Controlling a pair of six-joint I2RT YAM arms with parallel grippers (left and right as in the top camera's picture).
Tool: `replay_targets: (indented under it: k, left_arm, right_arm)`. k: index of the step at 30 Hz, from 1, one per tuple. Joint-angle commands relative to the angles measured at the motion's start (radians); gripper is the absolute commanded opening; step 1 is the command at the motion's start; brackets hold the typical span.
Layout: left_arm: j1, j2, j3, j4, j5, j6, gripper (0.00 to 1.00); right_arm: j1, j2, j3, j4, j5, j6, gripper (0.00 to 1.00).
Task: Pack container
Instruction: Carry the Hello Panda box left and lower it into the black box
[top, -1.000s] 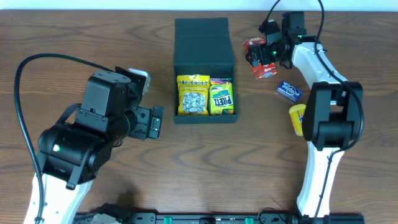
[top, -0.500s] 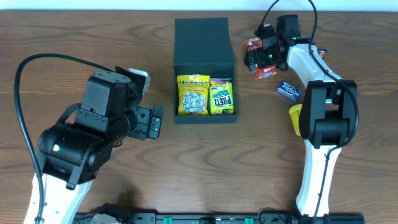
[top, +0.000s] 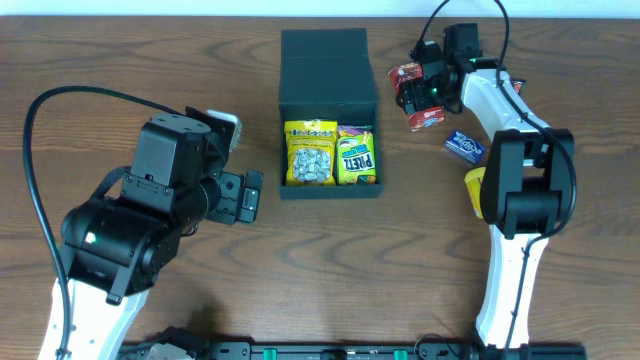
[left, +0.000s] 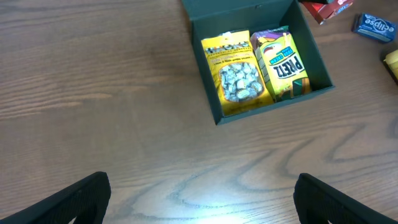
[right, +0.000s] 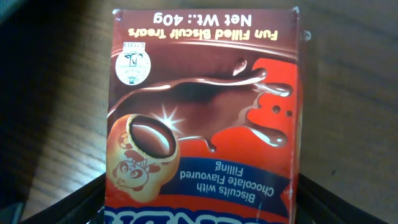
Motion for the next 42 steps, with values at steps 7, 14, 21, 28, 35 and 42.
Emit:
replay_targets:
  k: [7, 14, 21, 28, 35, 42]
  left_arm:
    - [0.002, -0.004, 0.014, -0.004, -0.001, 0.006, 0.95]
    - [0.002, -0.004, 0.014, -0.004, -0.001, 0.006, 0.95]
    - [0.002, -0.004, 0.014, -0.004, -0.001, 0.006, 0.95]
    - [0.002, -0.004, 0.014, -0.004, -0.001, 0.006, 0.95]
    - [0.002, -0.004, 0.014, -0.004, -0.001, 0.006, 0.95]
    - [0.002, -0.004, 0.014, -0.004, -0.001, 0.006, 0.95]
  right_arm:
    - [0.011, -0.023, 0.179, -0.183, -0.004, 0.032, 0.78]
    - [0.032, -0.058, 0.385, -0.371, -0.129, 0.063, 0.77]
    - [0.133, -0.078, 0.455, -0.491, -0.127, 0.130, 0.76]
    - [0.279, -0.078, 0.455, -0.576, -0.103, 0.296, 0.75]
    - [0.420, -0.078, 0.452, -0.697, 0.208, 0.478, 0.74]
    - [0.454, -0.077, 0.404, -0.742, 0.332, 0.626, 0.75]
